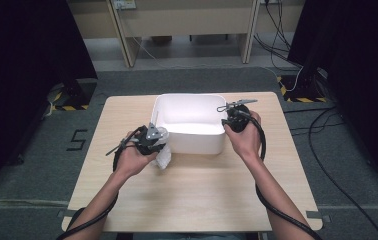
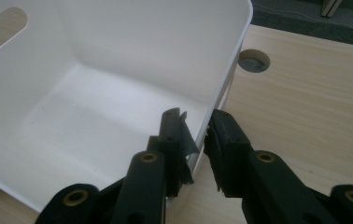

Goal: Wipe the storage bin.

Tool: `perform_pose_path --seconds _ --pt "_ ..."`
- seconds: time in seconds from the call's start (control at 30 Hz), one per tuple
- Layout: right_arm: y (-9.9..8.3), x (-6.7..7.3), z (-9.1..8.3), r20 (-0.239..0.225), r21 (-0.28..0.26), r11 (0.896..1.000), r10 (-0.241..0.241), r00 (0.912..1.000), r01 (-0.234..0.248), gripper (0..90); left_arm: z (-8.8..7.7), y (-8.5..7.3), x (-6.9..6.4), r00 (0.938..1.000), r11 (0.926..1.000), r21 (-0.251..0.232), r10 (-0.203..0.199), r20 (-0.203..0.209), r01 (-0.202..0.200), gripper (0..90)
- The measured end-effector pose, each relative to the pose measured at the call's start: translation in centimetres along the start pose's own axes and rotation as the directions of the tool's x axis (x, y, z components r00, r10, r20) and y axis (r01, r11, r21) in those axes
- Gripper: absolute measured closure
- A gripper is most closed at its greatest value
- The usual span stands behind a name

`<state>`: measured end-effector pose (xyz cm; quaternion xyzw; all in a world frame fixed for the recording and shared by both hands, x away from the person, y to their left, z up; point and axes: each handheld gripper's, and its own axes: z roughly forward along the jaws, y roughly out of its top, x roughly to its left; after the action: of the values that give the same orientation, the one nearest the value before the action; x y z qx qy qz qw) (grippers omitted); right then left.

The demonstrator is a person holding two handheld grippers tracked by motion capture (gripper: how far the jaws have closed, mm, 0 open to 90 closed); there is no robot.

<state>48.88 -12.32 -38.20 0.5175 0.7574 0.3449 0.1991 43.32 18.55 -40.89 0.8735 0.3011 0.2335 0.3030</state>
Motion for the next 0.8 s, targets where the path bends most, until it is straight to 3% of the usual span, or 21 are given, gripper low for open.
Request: perform_pose_path --seconds 0.8 --pt "0.02 0.16 0.06 0.003 -0.003 1.000 -0.006 1.0000 0.006 75.5 0.38 0.90 -0.53 0.9999 0.9999 -0.003 0.011 0.003 -0.011 78.0"
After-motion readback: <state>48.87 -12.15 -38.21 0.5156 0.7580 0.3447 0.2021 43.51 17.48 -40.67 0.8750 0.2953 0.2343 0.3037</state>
